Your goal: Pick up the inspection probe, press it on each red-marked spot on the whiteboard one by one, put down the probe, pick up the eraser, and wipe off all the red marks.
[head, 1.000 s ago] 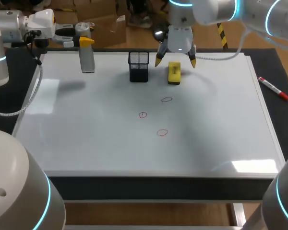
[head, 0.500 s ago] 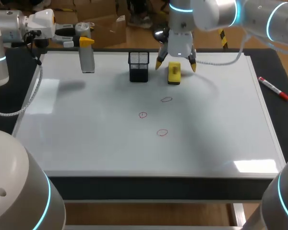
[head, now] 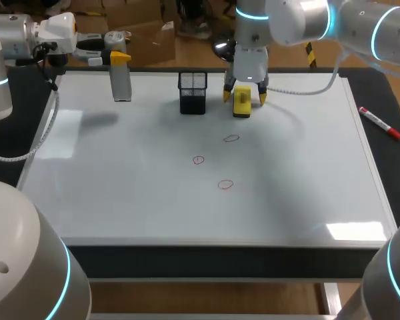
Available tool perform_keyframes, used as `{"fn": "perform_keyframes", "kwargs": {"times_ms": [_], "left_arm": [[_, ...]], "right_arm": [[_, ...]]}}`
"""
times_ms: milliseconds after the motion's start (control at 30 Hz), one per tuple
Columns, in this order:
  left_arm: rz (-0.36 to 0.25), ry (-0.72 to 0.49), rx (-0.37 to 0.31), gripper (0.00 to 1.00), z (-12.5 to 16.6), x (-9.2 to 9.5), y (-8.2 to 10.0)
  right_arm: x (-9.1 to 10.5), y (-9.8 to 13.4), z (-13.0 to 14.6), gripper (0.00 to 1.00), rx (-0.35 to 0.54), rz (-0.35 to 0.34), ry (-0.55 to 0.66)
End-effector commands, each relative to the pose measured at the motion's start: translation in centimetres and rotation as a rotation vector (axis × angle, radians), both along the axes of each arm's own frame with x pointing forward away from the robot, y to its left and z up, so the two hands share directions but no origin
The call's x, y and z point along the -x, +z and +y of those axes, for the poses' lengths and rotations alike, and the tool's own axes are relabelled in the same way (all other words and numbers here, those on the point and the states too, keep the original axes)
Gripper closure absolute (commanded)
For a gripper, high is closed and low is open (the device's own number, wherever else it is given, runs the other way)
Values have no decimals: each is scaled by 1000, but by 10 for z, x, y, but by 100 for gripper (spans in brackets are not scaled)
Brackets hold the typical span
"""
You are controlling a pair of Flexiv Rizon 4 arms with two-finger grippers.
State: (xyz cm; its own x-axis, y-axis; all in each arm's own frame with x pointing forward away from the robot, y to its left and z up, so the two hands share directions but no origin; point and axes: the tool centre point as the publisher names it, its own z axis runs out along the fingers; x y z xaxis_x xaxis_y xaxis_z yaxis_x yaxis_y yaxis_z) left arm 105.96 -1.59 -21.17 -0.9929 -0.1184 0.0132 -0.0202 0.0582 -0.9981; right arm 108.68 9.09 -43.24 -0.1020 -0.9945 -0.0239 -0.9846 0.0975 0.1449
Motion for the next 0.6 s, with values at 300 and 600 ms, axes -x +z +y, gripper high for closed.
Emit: {"fn": "perform_keyframes", "kwargs": {"times_ms": [300,600], "left_arm": [[-1,-1,0,100,0,0,1],[-1,-1,0,100,0,0,1]], "right_arm": [[7,42,-30,100,50,-43,-157],[26,74,-89,100,88,-38,-470]]}}
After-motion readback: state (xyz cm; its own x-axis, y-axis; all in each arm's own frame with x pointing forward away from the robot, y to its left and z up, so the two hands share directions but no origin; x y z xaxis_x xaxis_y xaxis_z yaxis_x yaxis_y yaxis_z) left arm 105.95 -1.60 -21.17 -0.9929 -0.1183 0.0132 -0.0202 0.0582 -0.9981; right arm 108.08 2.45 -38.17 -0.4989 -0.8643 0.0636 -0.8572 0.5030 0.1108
